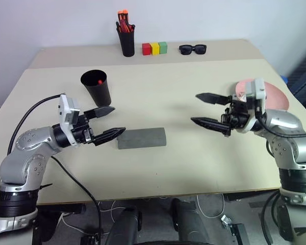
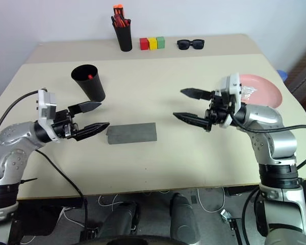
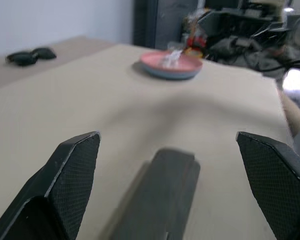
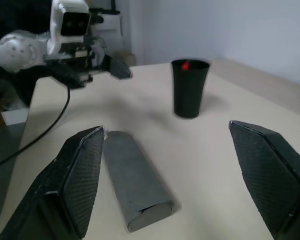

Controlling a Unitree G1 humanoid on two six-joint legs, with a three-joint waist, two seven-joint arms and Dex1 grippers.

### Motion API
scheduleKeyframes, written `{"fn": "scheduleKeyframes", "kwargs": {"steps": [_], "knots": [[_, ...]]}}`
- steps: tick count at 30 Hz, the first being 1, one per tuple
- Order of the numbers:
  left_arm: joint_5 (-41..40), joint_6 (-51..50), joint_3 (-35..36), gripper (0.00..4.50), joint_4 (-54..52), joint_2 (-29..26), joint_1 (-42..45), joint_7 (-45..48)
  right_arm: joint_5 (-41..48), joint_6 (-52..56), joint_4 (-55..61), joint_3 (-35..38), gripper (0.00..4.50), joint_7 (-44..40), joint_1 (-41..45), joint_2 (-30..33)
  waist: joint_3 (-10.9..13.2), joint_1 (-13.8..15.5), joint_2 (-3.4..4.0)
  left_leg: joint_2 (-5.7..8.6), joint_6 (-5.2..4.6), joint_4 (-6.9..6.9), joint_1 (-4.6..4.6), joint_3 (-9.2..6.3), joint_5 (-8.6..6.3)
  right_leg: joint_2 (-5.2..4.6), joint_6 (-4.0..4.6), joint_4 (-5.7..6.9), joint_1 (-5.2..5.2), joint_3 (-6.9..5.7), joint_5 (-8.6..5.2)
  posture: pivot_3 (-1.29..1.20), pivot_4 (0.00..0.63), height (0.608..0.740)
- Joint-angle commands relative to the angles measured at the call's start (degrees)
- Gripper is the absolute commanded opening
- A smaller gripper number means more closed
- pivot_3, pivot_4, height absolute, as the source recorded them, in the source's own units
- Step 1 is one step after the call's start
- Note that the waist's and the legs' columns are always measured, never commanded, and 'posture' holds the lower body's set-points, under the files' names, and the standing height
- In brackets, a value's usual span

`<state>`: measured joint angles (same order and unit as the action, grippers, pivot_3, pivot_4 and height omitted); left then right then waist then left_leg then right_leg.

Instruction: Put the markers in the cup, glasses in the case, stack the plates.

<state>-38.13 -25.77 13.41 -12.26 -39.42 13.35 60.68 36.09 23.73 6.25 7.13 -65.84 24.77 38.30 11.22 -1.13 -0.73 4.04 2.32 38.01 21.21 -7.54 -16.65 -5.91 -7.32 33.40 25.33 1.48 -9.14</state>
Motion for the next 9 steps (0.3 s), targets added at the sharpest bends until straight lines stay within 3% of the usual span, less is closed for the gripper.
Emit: {"fn": "scheduleKeyframes", "kwargs": {"steps": [1,9], "knots": [[0.96,3.03,2.13,4.5,-0.54,-1.08,-1.41,0.5,1.13,2.01,4.84,1.05,4.06,1.33,-0.87,1.59,0.0,0.38,0.0,0.0,0.0,0.01,0.01,0.0,0.0,0.0,0.0,0.0,0.0,0.0,0.0,0.0,0.15,0.74],[1.27,4.17,1.62,4.5,-1.61,0.49,-0.82,-2.73,-1.36,1.18,2.97,-0.12,4.06,1.06,-0.55,2.66,0.0,0.44,0.0,-0.01,0.01,0.02,0.01,0.0,0.0,0.0,0.02,0.0,0.0,-0.01,0.01,0.0,0.15,0.74]]}}
